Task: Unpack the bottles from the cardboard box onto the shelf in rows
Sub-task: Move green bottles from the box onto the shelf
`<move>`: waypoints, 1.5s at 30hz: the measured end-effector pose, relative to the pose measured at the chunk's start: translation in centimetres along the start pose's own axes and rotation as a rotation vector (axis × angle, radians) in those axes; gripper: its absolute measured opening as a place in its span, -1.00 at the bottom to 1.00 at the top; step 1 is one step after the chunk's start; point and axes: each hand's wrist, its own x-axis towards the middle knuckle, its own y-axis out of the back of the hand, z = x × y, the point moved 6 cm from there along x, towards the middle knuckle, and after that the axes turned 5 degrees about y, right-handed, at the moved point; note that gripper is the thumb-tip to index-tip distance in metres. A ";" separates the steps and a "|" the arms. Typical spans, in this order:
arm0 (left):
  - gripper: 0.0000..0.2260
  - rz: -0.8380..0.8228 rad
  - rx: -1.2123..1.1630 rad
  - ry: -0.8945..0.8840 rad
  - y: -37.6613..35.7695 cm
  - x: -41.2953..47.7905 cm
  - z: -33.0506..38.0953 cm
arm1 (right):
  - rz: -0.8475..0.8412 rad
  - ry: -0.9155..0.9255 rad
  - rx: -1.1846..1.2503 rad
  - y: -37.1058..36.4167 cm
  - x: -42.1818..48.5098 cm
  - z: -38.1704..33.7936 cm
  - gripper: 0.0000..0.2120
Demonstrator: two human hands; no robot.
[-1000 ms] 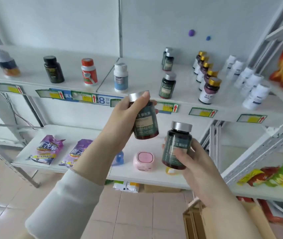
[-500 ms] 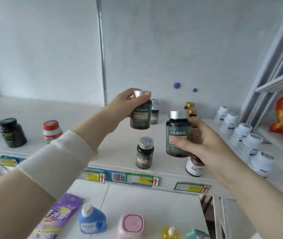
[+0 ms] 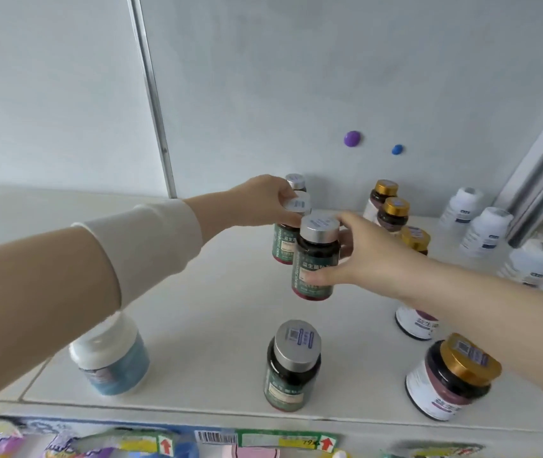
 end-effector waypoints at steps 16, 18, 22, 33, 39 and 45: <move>-0.57 -0.085 0.117 -0.074 -3.4 2.7 -1.4 | -0.169 -0.006 -0.303 -4.2 0.7 2.9 -0.41; -0.55 -0.091 0.123 -0.078 -3.6 2.6 -1.3 | -0.155 -0.004 -0.299 -4.2 0.5 3.0 -0.41; -0.49 -0.091 0.183 -0.084 -3.7 2.0 -0.9 | -0.169 -0.023 -0.286 -3.9 0.3 2.6 -0.36; -0.52 0.185 0.869 -0.160 2.5 -6.2 5.6 | -0.028 0.007 -0.580 2.4 -5.4 -2.1 -0.41; -0.59 0.309 1.117 -0.211 0.2 -16.6 9.4 | 0.133 0.110 -0.872 1.7 -13.1 -4.5 -0.53; -0.61 0.234 1.179 -0.268 -5.6 -26.3 10.6 | 0.098 0.066 -0.902 -2.8 -22.5 -4.1 -0.57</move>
